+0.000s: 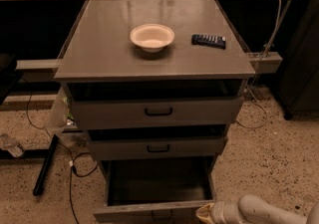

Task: Close bottom drawer

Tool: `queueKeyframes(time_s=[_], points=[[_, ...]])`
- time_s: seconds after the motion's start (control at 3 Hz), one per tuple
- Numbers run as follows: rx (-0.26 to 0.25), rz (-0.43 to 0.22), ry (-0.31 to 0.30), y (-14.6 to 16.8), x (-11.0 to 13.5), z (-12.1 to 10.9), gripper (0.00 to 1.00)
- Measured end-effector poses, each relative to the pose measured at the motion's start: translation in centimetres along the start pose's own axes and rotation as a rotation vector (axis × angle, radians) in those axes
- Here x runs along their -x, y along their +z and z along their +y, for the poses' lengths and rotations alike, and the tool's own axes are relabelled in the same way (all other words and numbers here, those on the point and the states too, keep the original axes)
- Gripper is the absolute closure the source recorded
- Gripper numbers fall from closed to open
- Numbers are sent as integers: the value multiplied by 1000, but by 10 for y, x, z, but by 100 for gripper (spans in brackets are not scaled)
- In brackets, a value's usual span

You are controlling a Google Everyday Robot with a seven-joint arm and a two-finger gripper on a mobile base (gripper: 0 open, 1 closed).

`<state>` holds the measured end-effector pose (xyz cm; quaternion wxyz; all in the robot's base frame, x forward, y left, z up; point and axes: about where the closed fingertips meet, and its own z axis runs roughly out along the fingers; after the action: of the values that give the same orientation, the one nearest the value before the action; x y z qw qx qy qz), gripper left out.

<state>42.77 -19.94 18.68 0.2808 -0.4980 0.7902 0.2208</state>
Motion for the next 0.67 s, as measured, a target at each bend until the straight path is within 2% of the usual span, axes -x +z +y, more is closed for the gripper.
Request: queueKeyframes(time_s=[0.33,0.67], points=[[0,0,0,0,0,0,12],[8,-14,-6,5,1,-4,0]])
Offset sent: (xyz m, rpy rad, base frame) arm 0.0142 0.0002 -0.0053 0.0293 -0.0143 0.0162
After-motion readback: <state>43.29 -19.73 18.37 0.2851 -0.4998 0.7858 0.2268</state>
